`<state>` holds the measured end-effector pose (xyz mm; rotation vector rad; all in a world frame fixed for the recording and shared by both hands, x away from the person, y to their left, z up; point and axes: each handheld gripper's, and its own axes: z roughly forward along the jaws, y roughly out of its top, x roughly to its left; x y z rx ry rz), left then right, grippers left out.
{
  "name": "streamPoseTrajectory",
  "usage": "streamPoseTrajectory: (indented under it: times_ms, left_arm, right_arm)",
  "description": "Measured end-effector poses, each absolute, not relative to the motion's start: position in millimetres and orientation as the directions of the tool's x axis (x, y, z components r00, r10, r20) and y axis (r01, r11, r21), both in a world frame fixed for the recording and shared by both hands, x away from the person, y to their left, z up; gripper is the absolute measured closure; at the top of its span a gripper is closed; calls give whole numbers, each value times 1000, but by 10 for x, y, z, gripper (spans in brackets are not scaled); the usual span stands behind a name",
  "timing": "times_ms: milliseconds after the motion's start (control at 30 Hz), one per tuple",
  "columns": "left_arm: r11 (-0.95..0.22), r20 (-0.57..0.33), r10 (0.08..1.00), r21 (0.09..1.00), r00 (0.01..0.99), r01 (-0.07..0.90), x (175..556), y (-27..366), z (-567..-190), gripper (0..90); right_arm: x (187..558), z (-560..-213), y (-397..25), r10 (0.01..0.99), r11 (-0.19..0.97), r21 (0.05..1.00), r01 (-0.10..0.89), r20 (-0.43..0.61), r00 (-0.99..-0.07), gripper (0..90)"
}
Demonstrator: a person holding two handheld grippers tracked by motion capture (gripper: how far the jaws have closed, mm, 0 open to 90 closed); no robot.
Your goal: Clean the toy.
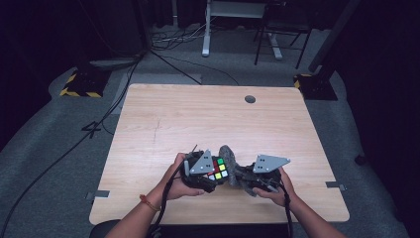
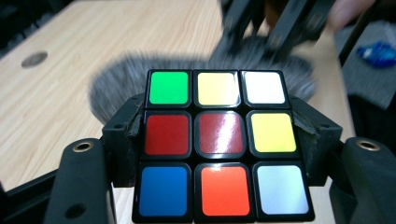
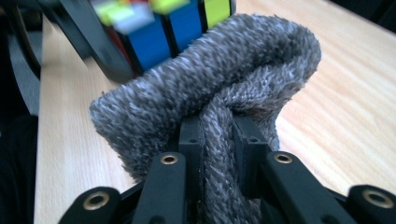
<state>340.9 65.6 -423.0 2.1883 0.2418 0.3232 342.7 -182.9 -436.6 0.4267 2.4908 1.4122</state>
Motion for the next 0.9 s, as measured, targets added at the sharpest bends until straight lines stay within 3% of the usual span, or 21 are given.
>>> streamPoseTrajectory:
  times_ms: [500, 633, 900]
  left_arm:
    - [-656, 146, 256, 752, 956, 61, 3389, 484, -4358, 329]
    - [-660, 151, 262, 749, 953, 62, 3390, 493, -4350, 332]
    - [-571, 126, 307, 817, 943, 76, 3418, 666, -4211, 333]
  right_arm:
    - [3328, -4198, -1772, 337, 412, 909, 68, -83, -938, 763]
    - [3319, -4200, -1716, 341, 448, 893, 50, -119, -932, 762]
    - [3505, -4349, -1876, 421, 485, 858, 168, -61, -905, 762]
